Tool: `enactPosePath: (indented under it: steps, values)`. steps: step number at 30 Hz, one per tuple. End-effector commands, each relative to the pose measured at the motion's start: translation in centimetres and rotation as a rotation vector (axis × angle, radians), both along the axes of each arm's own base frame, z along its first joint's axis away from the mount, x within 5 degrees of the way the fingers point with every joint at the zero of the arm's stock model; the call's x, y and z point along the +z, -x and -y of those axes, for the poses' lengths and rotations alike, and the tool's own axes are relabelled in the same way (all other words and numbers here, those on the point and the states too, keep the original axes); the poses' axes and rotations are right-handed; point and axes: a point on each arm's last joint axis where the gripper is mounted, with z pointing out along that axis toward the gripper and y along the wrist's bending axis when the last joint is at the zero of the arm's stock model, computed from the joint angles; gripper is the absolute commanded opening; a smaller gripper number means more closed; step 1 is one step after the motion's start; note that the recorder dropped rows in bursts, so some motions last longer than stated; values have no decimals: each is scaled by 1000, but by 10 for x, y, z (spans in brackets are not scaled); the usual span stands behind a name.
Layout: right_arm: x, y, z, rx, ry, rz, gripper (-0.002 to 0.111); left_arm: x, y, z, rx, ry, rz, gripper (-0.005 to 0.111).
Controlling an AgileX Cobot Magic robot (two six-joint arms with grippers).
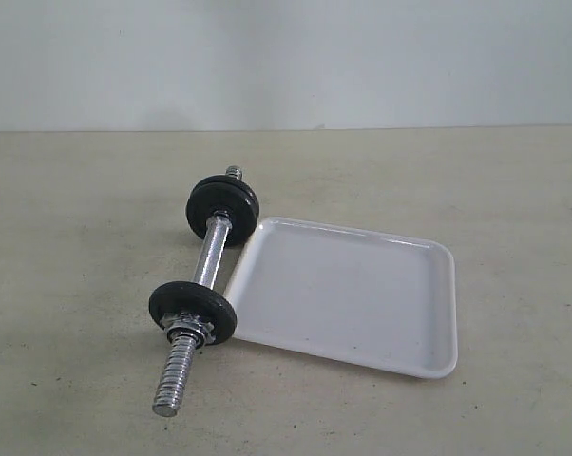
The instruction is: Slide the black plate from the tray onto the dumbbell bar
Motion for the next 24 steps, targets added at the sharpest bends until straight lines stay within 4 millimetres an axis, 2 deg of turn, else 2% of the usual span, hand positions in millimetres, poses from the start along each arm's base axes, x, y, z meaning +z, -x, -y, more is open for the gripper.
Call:
enactPosePath:
  steps: [1, 6, 8, 10, 14, 16, 24]
  values:
    - [0, 0, 2, -52, 111, 72, 0, -11, 0, -4, 52, -137, -78, 4]
    - [-5, -1, 1, -46, 141, 54, 0, -17, 1, -4, 51, -110, -152, 4]
    - [-20, -6, -1, -43, 156, 13, 0, -17, 1, -4, 49, -106, -157, 4]
    - [-51, -14, -4, -39, 151, -82, 0, -15, 0, -4, 47, -113, -125, 4]
    - [-92, -22, -4, -62, 127, -180, 0, -12, 0, -4, 44, -108, -87, 4]
    - [-101, -23, -4, -69, 131, -197, 0, -15, -1, -3, 40, -95, -70, 4]
    - [-98, -23, -3, -87, 128, -165, 0, -46, -5, 0, 27, -57, -34, 4]
